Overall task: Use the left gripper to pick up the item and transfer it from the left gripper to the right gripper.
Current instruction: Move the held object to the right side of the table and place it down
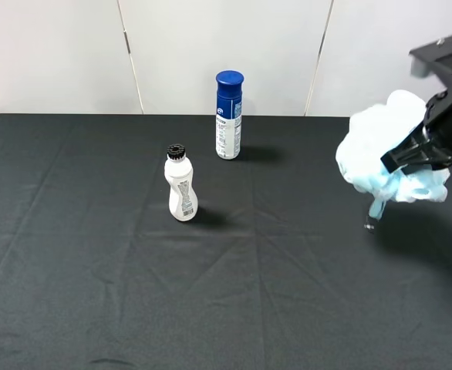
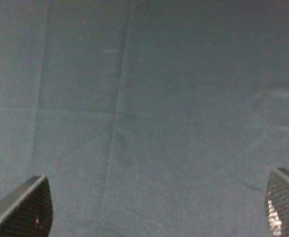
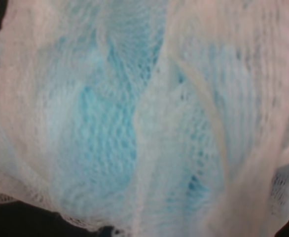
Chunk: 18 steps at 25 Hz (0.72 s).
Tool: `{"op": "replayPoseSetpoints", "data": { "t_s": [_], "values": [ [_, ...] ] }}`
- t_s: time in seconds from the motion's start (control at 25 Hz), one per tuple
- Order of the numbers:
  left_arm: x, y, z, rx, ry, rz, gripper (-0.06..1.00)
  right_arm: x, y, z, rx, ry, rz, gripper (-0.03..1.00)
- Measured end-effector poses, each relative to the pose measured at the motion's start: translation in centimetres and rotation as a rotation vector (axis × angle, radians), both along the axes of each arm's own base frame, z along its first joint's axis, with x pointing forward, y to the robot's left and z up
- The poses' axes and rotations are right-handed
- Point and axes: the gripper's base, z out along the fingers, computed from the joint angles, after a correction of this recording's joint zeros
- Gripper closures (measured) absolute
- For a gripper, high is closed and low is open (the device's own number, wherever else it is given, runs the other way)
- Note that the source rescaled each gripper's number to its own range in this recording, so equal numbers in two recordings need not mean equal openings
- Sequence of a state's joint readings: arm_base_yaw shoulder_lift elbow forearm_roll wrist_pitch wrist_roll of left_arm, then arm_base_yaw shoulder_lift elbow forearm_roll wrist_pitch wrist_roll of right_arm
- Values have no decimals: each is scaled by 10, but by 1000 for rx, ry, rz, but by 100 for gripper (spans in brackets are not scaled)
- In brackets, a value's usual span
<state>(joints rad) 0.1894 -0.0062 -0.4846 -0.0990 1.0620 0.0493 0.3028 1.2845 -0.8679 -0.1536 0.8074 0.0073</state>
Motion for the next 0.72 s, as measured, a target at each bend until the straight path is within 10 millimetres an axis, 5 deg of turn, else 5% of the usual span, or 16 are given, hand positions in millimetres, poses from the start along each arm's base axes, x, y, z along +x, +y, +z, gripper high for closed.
{"op": "replayPoseSetpoints", "data": {
  "t_s": [0.36, 0.72],
  "values": [
    [0, 0, 0, 0, 0, 0, 19, 19, 7, -35, -31, 143, 3, 97],
    [0, 0, 0, 0, 0, 0, 19, 44, 17, -33, -4, 165, -11, 97]
  ]
}}
